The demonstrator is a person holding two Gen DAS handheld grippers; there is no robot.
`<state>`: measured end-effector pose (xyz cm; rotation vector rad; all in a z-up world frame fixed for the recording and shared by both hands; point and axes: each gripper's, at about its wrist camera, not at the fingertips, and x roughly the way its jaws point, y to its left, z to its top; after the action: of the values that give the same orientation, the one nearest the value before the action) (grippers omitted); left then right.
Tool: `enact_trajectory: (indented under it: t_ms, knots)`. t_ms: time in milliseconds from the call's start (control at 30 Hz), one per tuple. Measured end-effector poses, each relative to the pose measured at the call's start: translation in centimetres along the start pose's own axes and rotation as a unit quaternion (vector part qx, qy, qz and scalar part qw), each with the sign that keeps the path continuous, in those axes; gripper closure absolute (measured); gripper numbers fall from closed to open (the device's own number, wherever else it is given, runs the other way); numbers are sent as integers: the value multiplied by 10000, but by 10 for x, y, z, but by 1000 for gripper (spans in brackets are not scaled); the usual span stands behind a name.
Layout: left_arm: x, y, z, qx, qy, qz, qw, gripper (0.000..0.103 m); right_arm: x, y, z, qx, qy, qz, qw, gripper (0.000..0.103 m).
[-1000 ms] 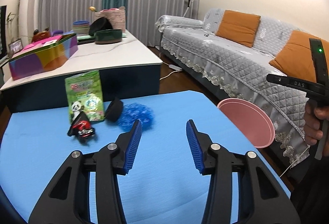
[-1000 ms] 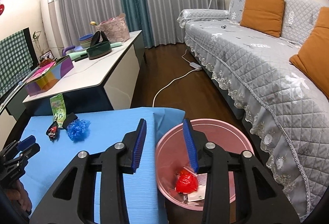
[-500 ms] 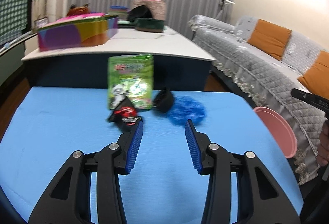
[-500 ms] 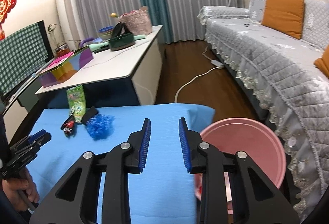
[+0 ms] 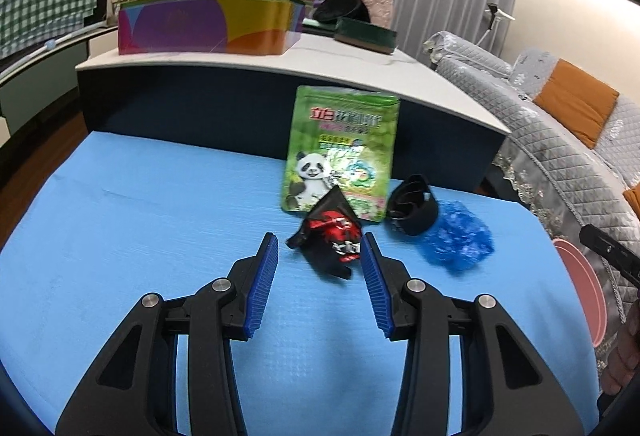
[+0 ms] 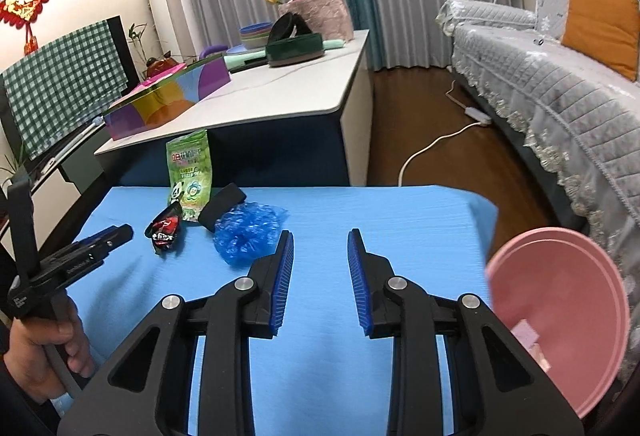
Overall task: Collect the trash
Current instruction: 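Move both open tools back over the remaining trash on the table, then grasp the black-and-red snack wrapper with the left tool while the right tool grasps the blue plastic bag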
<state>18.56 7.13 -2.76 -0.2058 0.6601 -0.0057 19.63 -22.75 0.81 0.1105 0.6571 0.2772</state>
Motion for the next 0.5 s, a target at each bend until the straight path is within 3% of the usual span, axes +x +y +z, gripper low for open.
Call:
enact_trajectory:
  t_ms: [133,200,267,500]
  knots:
    - [14,7,6,-118,86,26,9999,56,22,13,1,8,104,204,9997,68]
    - [17,8,8,-153,106,28,9998,42,33,18,2,7,176,288,9994,61]
    - [22,7,11,-132,120,20,9998,38,42,20,3,41,248,358,9990,52]
    - [43,3,14,-87,365,-55,9993,33,81,35,6,98,545,597,9967,38]
